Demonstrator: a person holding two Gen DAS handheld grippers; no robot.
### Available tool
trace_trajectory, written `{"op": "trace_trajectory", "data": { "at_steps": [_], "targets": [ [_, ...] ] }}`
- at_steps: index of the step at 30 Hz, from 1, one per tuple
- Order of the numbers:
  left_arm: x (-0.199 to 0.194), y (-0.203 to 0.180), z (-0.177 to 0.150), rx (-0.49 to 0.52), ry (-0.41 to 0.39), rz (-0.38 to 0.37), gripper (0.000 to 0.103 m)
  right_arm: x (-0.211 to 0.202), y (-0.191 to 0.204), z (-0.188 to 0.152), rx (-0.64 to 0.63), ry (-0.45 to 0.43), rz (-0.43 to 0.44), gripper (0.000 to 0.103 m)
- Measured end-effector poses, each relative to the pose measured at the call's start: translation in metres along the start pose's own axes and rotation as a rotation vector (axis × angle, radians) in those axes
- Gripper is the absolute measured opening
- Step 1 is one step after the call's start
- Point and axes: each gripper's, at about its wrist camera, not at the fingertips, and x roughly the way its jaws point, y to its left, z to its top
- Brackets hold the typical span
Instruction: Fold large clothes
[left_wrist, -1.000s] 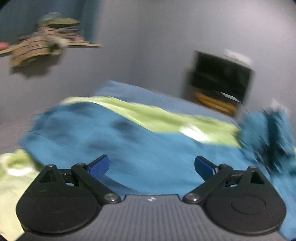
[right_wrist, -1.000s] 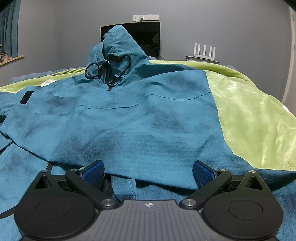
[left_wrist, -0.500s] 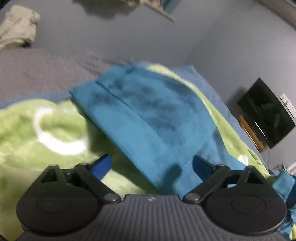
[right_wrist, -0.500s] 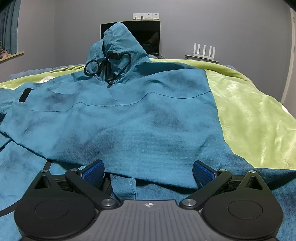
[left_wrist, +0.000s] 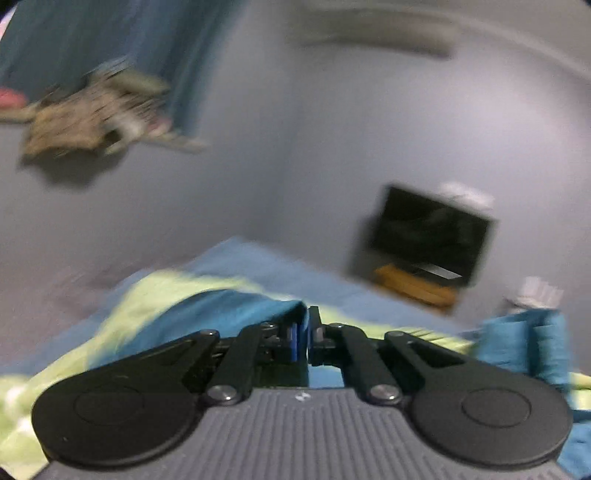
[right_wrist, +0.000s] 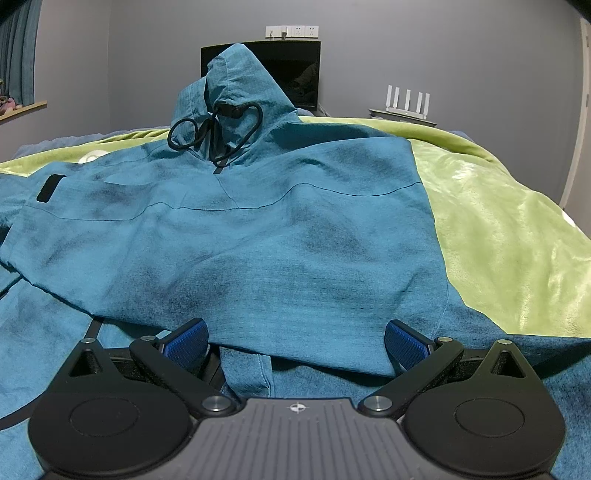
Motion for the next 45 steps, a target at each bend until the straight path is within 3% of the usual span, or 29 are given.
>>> {"op": "trace_trajectory", "data": {
  "at_steps": [5, 7, 9, 12, 15, 17, 19, 20, 23, 26, 33, 36, 39, 41, 45],
  "targets": [
    [-0.022, -0.106, 0.013, 0.09, -0.044, -0.282, 0.0, 0.0, 0.0, 0.0, 0.001, 0.0, 0.0, 0.103],
    [-0.028, -0.148, 0.005, 0.11, -0.011, -0.396, 0.0, 0.0, 0.0, 0.0, 0.001, 0.0, 0.0, 0.103],
    [-0.029, -0.19, -0.014, 0.112, 0.076, -0.499, 0.0, 0.0, 0.001, 0.0, 0.001, 0.0, -0.001, 0.103],
    [-0.035, -0.248, -0.063, 0.21, 0.16, -0.58, 0.0, 0.0, 0.001, 0.0, 0.001, 0.0, -0.001, 0.103],
    [-0.041, -0.283, -0.114, 0.321, 0.235, -0.601, 0.002, 0.0, 0.001, 0.0, 0.002, -0.002, -0.001, 0.103],
    [-0.042, -0.294, -0.142, 0.332, 0.349, -0.617, 0.02, 0.001, 0.001, 0.0, 0.002, -0.002, 0.001, 0.103],
    [-0.044, -0.298, -0.165, 0.364, 0.448, -0.657, 0.066, 0.002, 0.0, -0.001, 0.002, -0.001, 0.002, 0.103],
    [-0.051, -0.297, -0.172, 0.398, 0.444, -0.664, 0.071, 0.003, -0.001, -0.001, 0.001, -0.001, 0.003, 0.103],
    [-0.066, -0.285, -0.175, 0.515, 0.363, -0.643, 0.08, 0.003, -0.002, -0.001, 0.0, -0.004, 0.004, 0.103],
    [-0.066, -0.253, -0.16, 0.5, 0.344, -0.609, 0.081, -0.003, -0.001, -0.001, -0.007, -0.027, 0.016, 0.103],
    [-0.002, -0.17, -0.139, 0.396, 0.302, -0.239, 0.085, -0.051, 0.047, 0.014, -0.193, -0.199, 0.138, 0.101],
    [0.022, -0.143, -0.147, 0.313, 0.374, -0.136, 0.085, -0.059, 0.087, 0.03, -0.317, -0.219, 0.217, 0.1],
    [0.039, -0.127, -0.152, 0.201, 0.461, -0.097, 0.085, -0.057, 0.132, 0.04, -0.458, -0.195, 0.303, 0.094],
    [0.041, -0.121, -0.151, 0.162, 0.457, -0.105, 0.085, -0.047, 0.162, 0.04, -0.558, -0.15, 0.338, 0.088],
    [0.04, -0.121, -0.15, 0.184, 0.441, -0.112, 0.085, -0.025, 0.204, 0.031, -0.694, -0.075, 0.361, 0.077]
  ]
}}
